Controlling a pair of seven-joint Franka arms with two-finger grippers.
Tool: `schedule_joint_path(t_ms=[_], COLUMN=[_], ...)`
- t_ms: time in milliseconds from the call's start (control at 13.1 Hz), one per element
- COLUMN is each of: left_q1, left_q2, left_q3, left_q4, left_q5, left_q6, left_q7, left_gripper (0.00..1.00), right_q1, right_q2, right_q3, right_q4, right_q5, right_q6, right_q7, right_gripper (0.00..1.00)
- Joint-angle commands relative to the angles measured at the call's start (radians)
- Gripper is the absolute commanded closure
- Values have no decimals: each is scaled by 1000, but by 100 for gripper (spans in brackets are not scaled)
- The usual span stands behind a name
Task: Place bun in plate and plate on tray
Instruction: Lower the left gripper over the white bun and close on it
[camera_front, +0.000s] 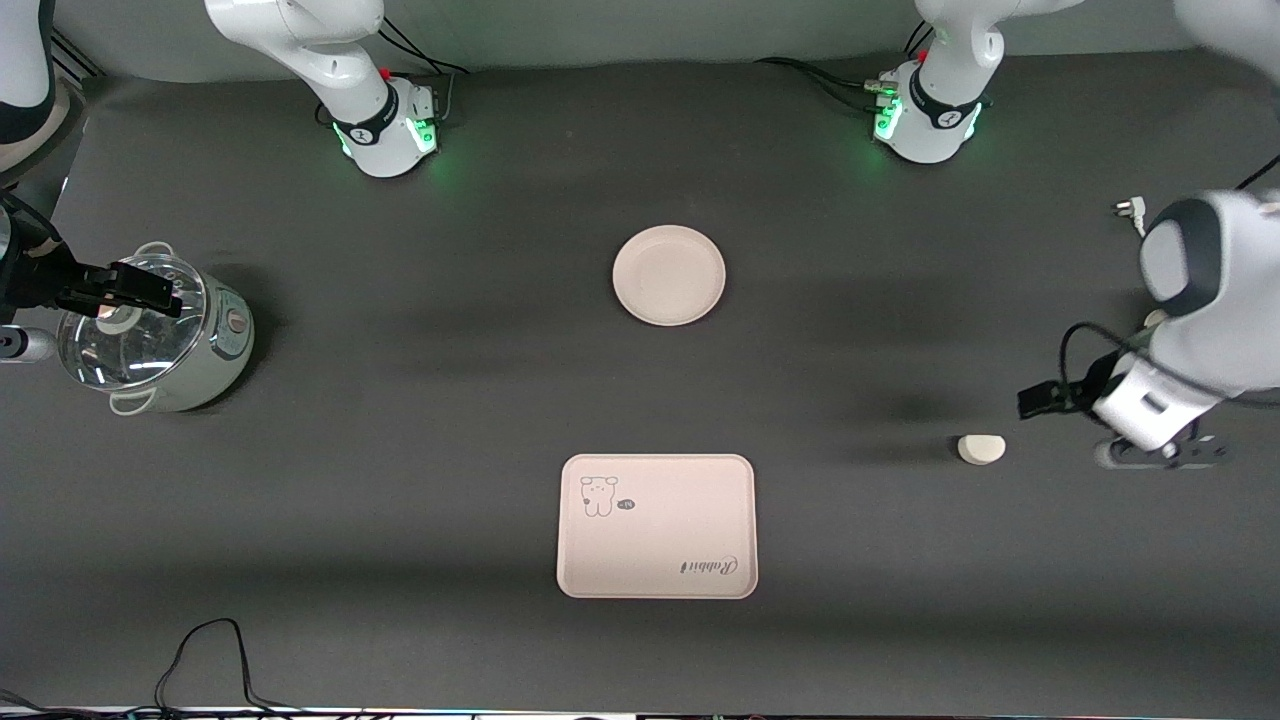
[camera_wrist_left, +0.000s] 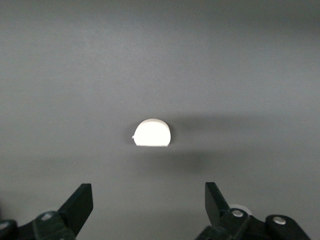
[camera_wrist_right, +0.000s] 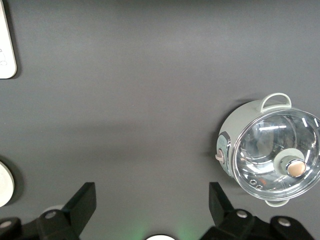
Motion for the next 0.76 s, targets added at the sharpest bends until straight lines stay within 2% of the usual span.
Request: schedule_joint_path(t_ms=[0, 381, 686], left_q1=[-13, -13, -7], left_q2=[60, 146, 167], left_q3=[4, 6, 6], left_q4=[25, -36, -188], left_q5=[23, 63, 64], left_q6=[62, 230, 470], left_q7=[9, -6, -8], left_gripper=[0, 0, 0], right_q1=[5, 5, 5], right_q2=[-15, -15, -15], right_q3=[-3, -3, -3], right_q4=[-10, -10, -12], right_q5=[-2, -2, -2], right_q6=[-2, -1, -2], right_q7=[-20, -20, -20], right_gripper=[0, 0, 0])
